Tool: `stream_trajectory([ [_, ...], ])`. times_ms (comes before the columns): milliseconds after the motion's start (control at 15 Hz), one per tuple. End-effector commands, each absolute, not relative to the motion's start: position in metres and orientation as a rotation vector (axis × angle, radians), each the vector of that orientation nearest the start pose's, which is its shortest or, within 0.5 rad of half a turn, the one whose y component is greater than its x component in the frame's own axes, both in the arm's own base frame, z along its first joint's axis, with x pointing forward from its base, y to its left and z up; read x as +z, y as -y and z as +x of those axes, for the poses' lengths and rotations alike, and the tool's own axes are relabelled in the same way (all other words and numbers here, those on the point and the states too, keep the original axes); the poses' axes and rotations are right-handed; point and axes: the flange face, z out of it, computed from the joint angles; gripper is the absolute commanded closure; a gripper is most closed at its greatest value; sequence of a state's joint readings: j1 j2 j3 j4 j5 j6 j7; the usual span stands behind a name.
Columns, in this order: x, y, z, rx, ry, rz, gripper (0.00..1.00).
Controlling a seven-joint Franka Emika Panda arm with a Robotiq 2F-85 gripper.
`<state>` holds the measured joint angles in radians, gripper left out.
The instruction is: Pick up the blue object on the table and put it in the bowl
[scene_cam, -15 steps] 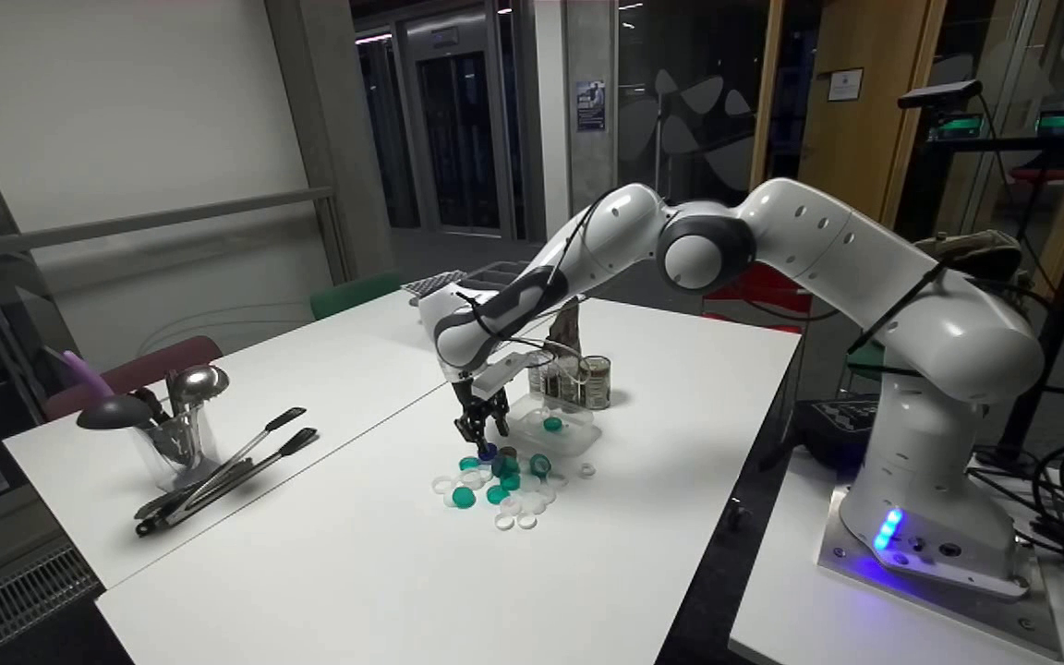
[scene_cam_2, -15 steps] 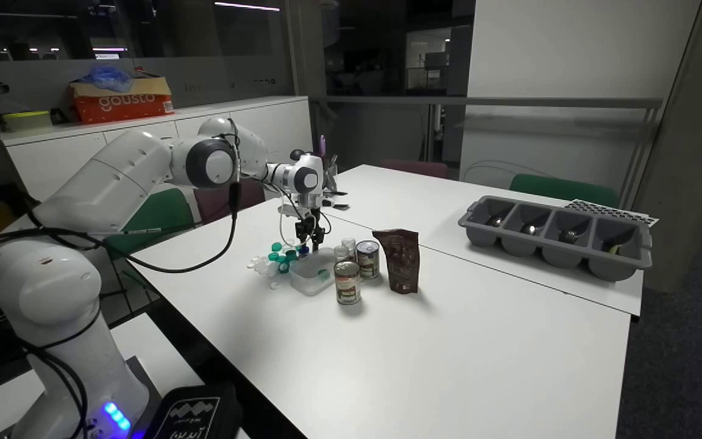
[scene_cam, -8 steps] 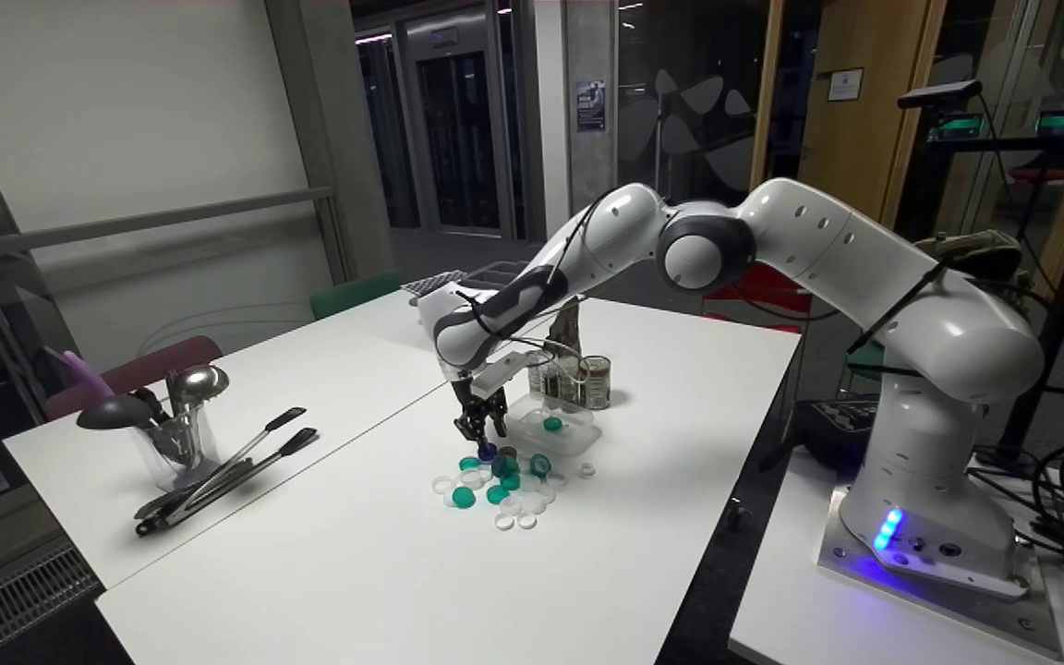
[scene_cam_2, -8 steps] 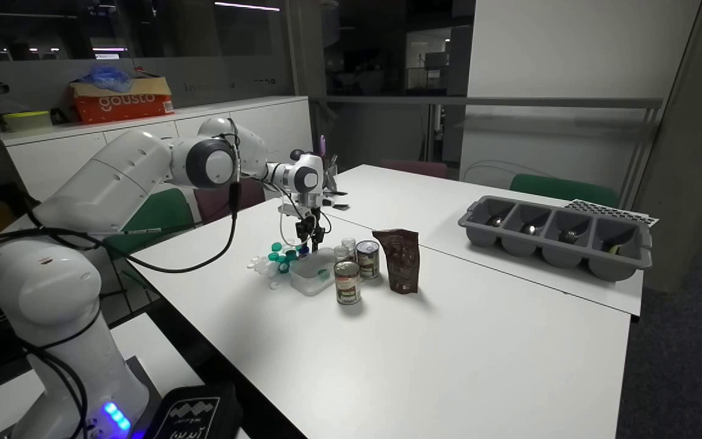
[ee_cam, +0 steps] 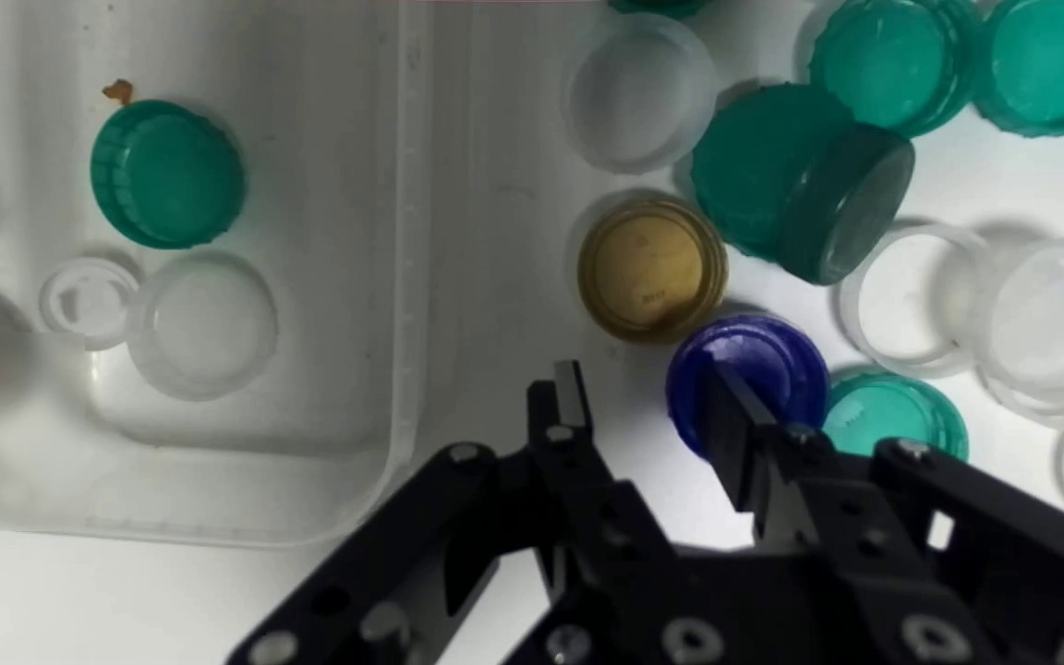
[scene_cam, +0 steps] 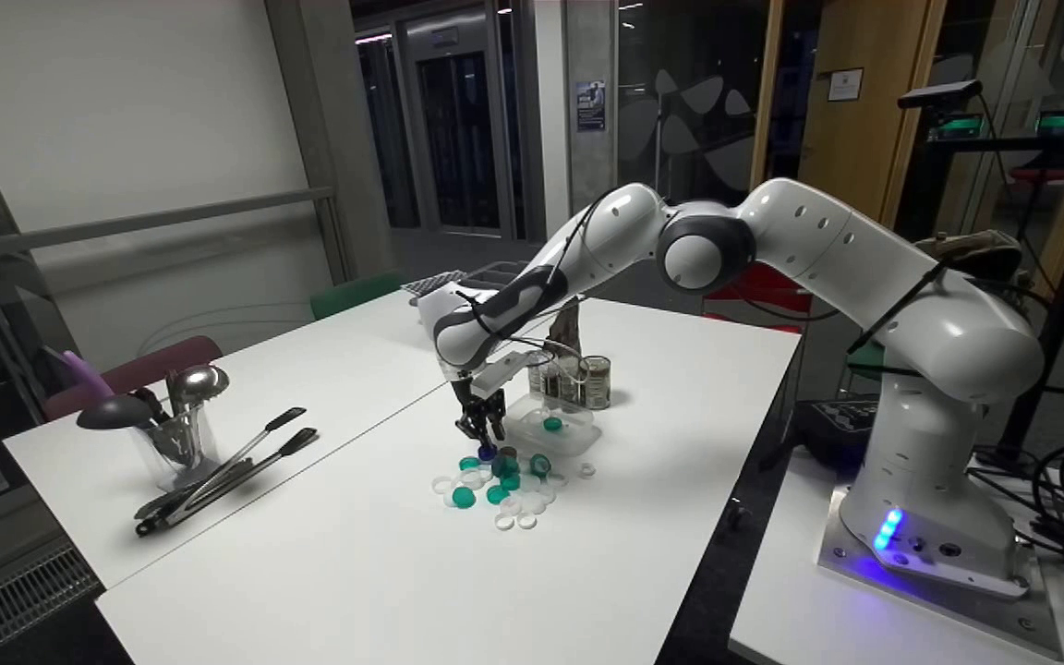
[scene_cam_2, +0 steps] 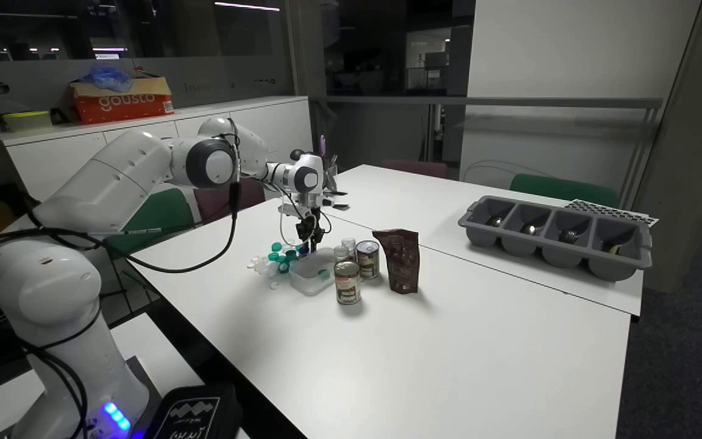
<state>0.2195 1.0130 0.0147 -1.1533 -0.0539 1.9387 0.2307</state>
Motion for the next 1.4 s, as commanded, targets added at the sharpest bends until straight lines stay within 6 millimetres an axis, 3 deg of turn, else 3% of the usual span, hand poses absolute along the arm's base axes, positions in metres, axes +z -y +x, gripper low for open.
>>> stream_trajectory([
  [0, 0.163, -0.163, 0.725, 0.316, 0.047, -3.21, 0.8],
  [133, 0.163, -0.163, 0.725, 0.314, 0.047, -3.21, 0.92],
  [333, 0.163, -0.162, 0.725, 0.313, 0.048, -3.21, 0.99],
  [733, 0.173, -0.17, 0.718, 0.309, 0.02, -3.219, 0.99],
  [1333, 0.208, -0.192, 0.704, 0.269, -0.093, -3.234, 0.99],
])
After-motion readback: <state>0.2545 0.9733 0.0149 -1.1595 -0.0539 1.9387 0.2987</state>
